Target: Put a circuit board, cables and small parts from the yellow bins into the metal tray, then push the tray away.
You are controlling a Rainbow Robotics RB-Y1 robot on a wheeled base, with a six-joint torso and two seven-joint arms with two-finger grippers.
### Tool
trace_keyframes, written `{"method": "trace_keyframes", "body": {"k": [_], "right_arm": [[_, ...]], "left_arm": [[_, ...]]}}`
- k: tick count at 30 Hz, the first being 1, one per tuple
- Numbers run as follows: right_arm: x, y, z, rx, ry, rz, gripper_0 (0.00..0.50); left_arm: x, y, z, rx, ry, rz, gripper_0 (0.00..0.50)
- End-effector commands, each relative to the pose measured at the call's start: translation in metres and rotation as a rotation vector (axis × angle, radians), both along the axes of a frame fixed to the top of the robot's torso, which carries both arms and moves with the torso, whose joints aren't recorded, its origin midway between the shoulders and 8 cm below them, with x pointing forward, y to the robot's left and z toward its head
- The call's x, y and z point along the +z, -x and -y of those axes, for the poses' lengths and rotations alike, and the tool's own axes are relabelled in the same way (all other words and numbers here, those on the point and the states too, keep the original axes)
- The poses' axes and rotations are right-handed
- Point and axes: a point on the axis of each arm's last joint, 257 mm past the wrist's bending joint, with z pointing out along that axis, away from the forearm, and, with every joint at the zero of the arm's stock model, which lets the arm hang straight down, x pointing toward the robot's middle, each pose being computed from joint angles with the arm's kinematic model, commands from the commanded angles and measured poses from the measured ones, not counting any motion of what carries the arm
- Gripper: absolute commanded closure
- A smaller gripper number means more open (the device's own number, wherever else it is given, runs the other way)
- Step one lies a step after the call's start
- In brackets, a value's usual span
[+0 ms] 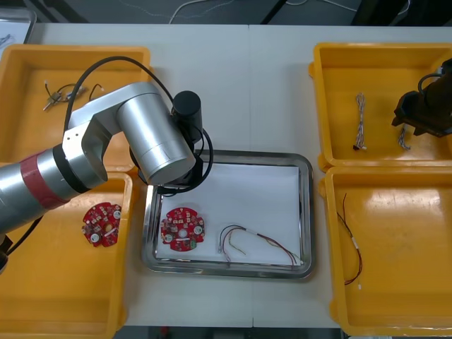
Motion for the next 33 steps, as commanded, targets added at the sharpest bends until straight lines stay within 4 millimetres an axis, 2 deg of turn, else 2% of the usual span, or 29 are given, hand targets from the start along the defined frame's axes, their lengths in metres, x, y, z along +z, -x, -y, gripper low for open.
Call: {"method": "trace_keyframes", "body": {"k": [1,13,18,23,24,26,27,28,30,32,33], "right_arm": [[0.031,-0.021,-0.006,-0.025,-0.011,0.068,0.019],[0.023,-0.024,-0.009,-0.039,-0.004,0.071,0.021],[0.017,-0.022,-0.006,-0.046,0.006,0.060,0.020],[0.010,-0.022,-0.003,-0.043,0.033,0.055,0.020],[0.009,-0.022,-0.003,-0.044,0.033,0.054,0.060],[0.009,-0.022,-0.003,-0.045,0.032,0.054,0.176],[0.009,-0.022,-0.004,-0.044,0.030,0.054,0.300],[0.009,-0.021,-0.005,-0.042,0.027,0.051,0.381],[0.009,-0.021,-0.005,-0.042,0.025,0.049,0.441],[0.008,-0.020,-0.006,-0.038,0.022,0.045,0.470],[0.009,-0.020,-0.006,-0.037,0.020,0.046,0.483]], "left_arm": [[0.024,0.001,0.030,-0.121,0.002,0.045,0.014],[0.091,0.028,0.017,-0.102,0.070,-0.019,0.015],[0.120,0.032,0.006,-0.081,0.117,-0.021,0.047],[0.146,0.027,-0.005,-0.082,0.159,-0.005,0.046],[0.149,0.026,-0.009,-0.088,0.157,-0.002,0.047],[0.154,0.022,-0.015,-0.087,0.155,0.005,0.046],[0.158,0.020,-0.019,-0.090,0.154,0.015,0.046],[0.163,0.018,-0.023,-0.088,0.156,0.024,0.047],[0.170,0.014,-0.030,-0.079,0.164,0.038,0.046],[0.176,0.012,-0.036,-0.072,0.168,0.051,0.051],[0.180,0.010,-0.041,-0.065,0.173,0.060,0.069]]}}
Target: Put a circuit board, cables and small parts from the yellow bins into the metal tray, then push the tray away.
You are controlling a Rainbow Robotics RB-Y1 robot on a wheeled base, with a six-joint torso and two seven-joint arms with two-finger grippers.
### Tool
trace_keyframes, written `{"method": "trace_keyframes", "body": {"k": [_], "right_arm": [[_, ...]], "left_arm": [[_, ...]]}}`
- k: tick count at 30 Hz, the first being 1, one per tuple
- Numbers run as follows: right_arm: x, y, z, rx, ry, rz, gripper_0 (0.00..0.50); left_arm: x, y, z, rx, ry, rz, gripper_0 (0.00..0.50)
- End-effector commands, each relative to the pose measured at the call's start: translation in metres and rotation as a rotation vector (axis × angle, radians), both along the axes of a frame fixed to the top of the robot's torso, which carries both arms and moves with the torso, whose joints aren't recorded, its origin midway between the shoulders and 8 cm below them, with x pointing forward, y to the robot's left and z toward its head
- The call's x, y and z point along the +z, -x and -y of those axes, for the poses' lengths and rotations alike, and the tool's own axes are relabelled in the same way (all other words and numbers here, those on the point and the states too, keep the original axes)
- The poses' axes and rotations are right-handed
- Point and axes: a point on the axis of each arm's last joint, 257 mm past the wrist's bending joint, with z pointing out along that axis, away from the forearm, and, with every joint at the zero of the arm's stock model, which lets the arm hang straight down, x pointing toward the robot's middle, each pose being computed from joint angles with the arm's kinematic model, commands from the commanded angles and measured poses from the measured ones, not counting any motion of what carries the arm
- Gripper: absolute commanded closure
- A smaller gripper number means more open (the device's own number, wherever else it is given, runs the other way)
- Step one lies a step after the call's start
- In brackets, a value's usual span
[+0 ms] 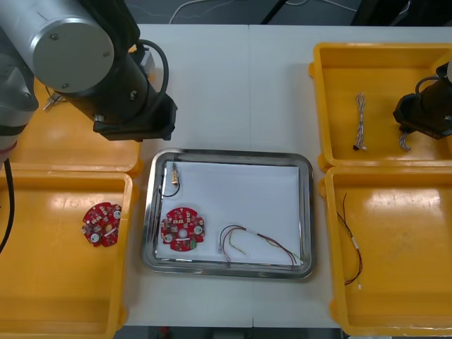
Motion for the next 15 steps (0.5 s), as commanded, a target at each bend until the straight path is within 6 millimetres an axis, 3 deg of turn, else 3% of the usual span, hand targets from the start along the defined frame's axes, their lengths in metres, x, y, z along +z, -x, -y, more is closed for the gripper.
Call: {"method": "trace_keyframes", "body": {"k": [1,7,15], "right_arm": [[0.018,-0.013,-0.014,0.000,-0.013,0.029,0.489],[0.033,-0.013,-0.018,0.038,0.002,0.032,0.500],[0.081,-0.003,-0.019,0.151,0.096,0.029,0.500]], "left_arm": [[0.042,-0.013,-0.026,0.008,-0.004,0.093,0.074],[0.051,-0.025,-0.073,0.028,-0.025,0.118,0.084],[0.044,-0.045,-0.151,0.085,-0.143,0.127,0.061]]}}
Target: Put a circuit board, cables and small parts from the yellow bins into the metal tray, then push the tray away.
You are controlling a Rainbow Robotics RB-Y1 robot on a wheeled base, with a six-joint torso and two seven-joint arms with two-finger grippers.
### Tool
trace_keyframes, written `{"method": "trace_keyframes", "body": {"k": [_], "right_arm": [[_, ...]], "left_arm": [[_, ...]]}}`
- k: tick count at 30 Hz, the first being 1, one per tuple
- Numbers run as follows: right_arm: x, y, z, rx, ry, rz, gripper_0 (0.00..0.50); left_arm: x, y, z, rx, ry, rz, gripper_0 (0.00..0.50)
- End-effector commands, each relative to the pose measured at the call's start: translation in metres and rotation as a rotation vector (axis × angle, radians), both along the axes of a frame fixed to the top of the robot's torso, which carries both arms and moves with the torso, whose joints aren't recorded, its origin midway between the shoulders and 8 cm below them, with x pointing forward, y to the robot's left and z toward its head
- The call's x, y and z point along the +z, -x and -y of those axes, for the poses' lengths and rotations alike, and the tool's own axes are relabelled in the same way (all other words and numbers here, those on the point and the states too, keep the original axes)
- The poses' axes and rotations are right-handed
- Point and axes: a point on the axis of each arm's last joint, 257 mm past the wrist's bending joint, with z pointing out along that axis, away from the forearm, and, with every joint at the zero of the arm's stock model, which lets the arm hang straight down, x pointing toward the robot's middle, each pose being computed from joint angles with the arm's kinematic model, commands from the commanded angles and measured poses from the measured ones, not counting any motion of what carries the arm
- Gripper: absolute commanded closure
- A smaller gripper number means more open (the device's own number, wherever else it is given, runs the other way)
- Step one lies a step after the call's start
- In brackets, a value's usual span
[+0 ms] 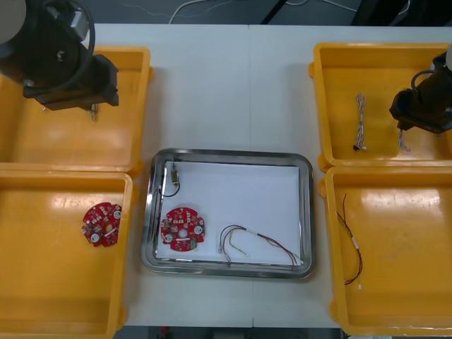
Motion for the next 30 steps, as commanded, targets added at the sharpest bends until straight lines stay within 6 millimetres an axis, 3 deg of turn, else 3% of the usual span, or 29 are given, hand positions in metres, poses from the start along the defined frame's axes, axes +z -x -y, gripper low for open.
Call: {"method": "trace_keyframes", "body": {"k": [1,6,13,21,30], "right_arm": [[0.063,-0.013,0.003,0.098,0.083,0.081,0.500],[0.088,-0.006,0.008,0.223,0.178,0.081,0.500],[0.110,0.012,0.007,0.356,0.206,0.059,0.500],[0.115,0.035,0.005,0.535,0.255,0.053,0.500],[0.109,0.059,-0.043,0.809,0.367,0.080,0.500]], "left_arm": [[0.001,-0.010,-0.061,-0.045,-0.171,0.013,0.060],[-0.009,-0.016,-0.096,-0.012,-0.240,-0.020,0.052],[-0.027,-0.027,-0.112,-0.049,-0.256,-0.056,0.053],[-0.007,-0.031,-0.122,-0.057,-0.246,-0.004,0.014],[0.019,-0.040,-0.140,-0.025,-0.237,0.081,0.000]]}}
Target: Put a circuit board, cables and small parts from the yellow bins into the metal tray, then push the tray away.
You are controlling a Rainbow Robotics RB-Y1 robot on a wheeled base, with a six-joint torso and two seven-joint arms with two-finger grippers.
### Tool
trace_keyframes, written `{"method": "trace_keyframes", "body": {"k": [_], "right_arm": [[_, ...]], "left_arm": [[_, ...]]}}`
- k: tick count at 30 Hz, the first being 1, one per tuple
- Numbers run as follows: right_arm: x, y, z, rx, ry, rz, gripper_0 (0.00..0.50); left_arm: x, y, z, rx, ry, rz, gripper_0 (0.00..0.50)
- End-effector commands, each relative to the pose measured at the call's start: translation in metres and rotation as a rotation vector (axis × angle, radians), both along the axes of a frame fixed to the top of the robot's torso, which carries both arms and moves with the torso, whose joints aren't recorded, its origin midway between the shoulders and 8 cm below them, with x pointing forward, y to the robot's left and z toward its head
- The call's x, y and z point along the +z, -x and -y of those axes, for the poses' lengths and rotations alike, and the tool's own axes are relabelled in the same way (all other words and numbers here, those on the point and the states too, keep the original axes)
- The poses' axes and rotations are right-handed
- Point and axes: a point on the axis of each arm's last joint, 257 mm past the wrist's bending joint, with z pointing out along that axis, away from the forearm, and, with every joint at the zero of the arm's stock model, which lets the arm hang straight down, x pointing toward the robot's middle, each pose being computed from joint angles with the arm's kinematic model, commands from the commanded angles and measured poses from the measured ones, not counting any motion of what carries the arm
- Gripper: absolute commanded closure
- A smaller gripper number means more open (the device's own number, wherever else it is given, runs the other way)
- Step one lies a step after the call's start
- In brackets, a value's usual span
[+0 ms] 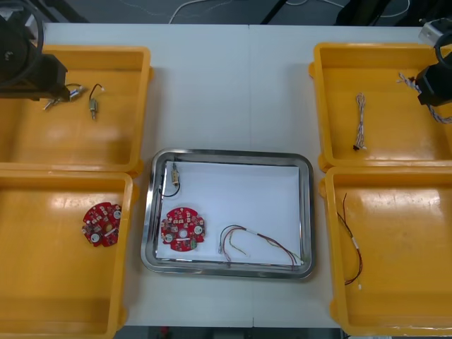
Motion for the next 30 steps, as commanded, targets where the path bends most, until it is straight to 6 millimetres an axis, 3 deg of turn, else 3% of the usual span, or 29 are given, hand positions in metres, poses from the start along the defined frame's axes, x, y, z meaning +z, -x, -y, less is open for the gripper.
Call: {"method": "trace_keyframes", "body": {"k": [1,15,25,30], "right_arm": [[0.010,0.013,-0.022,0.144,0.044,0.037,0.500],[0.009,0.065,-0.146,0.610,0.064,0.069,0.500],[-0.004,0.092,-0.209,0.814,0.194,0.095,0.500],[-0.022,0.104,-0.236,0.901,0.266,0.089,0.500]], "left_arm": [[0.030,-0.002,-0.035,-0.022,-0.101,0.071,0.000],[0.034,-0.009,-0.048,-0.005,-0.127,0.111,0.000],[0.023,-0.021,-0.054,-0.027,-0.135,0.171,0.000],[0.008,-0.030,-0.050,-0.058,-0.154,0.200,0.000]]}}
